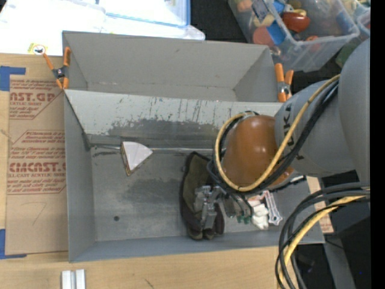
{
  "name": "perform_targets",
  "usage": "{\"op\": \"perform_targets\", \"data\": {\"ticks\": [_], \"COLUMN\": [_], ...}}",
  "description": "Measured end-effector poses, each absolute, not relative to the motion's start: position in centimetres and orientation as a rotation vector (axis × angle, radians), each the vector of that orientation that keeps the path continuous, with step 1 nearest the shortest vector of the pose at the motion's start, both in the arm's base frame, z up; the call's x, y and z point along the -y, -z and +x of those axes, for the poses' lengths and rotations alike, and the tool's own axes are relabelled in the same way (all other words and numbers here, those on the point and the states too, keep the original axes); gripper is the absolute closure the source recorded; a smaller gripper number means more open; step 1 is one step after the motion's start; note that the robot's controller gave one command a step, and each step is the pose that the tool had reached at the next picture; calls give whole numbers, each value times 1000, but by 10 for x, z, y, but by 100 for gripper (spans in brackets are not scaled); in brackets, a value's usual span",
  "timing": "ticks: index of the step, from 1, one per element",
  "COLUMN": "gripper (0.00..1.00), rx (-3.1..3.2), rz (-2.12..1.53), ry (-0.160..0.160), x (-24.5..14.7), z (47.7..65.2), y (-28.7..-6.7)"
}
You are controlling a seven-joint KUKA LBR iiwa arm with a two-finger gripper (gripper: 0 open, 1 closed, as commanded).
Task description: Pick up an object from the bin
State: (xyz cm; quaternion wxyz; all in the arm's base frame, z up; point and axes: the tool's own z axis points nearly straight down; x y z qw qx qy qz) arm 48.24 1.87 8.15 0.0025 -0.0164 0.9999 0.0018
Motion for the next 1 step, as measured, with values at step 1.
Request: {"op": "perform_targets", "data": {"ticks": [1], "gripper": [100], "rx": [-3136], "rz": [-51], "ry": [-6], "x": [-19], "z": [482], "y": [-81]}}
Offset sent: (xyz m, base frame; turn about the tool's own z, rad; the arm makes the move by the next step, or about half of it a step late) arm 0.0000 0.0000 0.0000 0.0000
